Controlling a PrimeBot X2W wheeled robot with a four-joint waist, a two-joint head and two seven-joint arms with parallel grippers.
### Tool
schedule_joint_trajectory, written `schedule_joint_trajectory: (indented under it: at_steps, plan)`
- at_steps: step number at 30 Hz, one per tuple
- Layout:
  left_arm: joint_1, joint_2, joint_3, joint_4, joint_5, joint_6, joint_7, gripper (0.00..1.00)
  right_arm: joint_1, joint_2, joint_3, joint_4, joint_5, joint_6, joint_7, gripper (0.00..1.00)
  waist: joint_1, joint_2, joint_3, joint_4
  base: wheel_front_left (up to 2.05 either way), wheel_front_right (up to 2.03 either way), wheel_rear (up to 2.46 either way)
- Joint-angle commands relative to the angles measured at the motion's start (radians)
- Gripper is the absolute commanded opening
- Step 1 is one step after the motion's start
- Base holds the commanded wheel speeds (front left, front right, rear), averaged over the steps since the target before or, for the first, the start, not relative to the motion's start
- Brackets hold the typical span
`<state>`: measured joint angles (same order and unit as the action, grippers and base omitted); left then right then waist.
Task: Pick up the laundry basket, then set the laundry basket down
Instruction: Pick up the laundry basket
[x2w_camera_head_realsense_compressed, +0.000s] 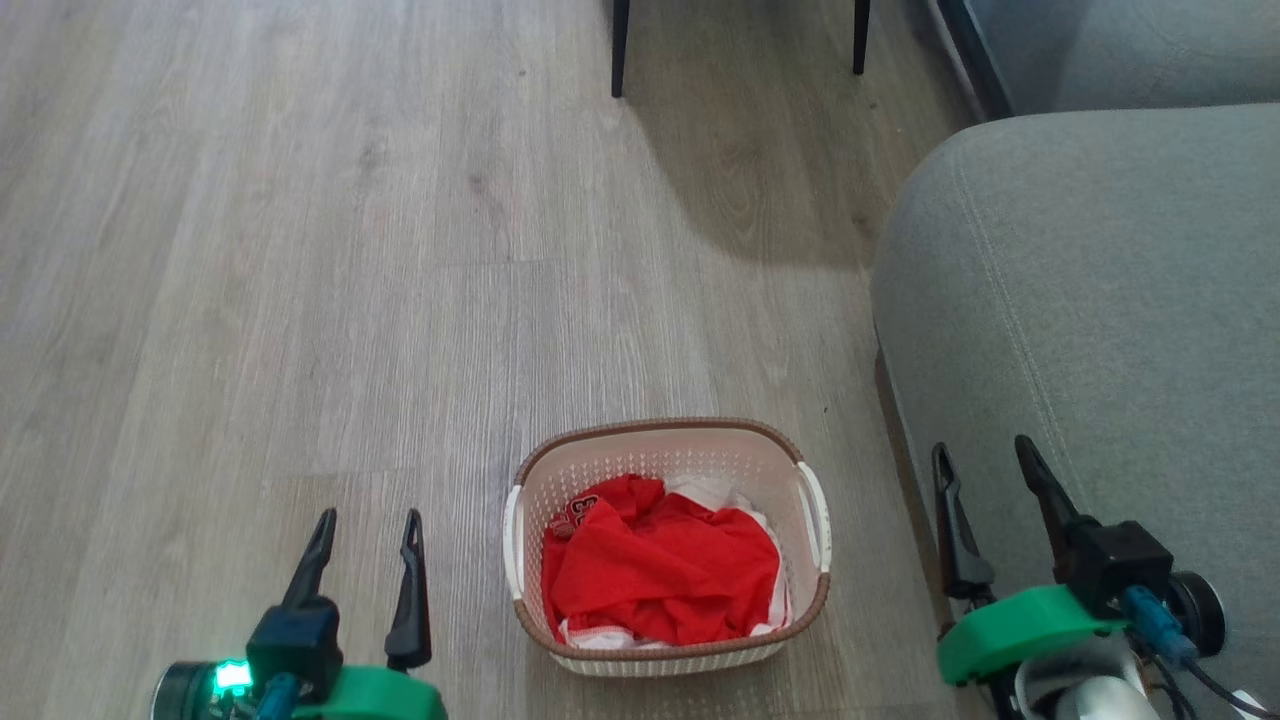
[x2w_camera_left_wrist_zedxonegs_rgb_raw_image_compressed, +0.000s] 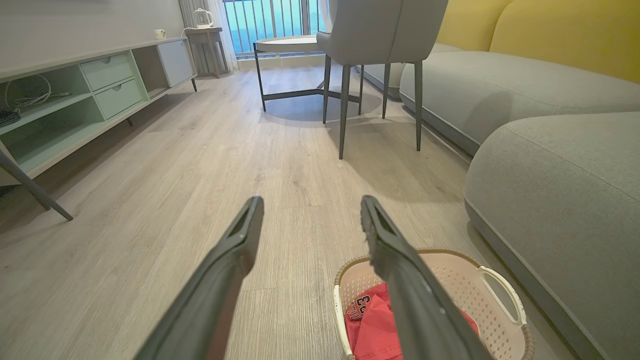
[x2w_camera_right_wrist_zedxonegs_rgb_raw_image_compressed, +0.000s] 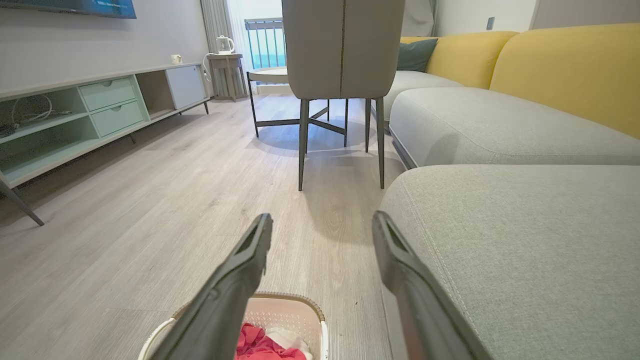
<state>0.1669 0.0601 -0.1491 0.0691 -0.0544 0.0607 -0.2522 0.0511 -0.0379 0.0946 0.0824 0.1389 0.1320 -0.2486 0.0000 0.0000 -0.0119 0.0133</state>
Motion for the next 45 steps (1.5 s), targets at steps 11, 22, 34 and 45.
schedule_joint_trajectory:
  at_steps: [11, 22, 34, 45]
  plan:
    - [-0.117, -0.009, 0.021, 0.010, -0.018, -0.017, -0.010, 1.00, -0.076, -0.012, 0.006, -0.009, -0.002, -0.001, -0.013, 1.00, 0.0000, 0.0000, 0.121, 0.003, 0.00, 0.00, 0.00]
    - [-0.317, -0.010, -0.020, 0.140, -0.067, -0.014, -0.010, 1.00, -0.289, -0.012, 0.010, 0.120, -0.023, -0.001, -0.013, 1.00, 0.0000, 0.0000, 0.378, -0.005, 0.00, 0.00, 0.00]
    - [-0.548, -0.010, -0.062, 0.348, -0.098, -0.007, -0.010, 1.00, -0.526, -0.012, 0.034, 0.348, -0.008, -0.001, -0.013, 1.00, 0.0000, 0.0000, 0.635, 0.000, 0.00, 0.00, 0.00]
    - [-0.722, -0.010, -0.135, 0.539, -0.151, -0.004, -0.010, 1.00, -0.672, -0.012, 0.049, 0.541, 0.001, -0.001, -0.013, 1.00, 0.0000, 0.0000, 0.796, 0.005, 0.00, 0.00, 0.00]
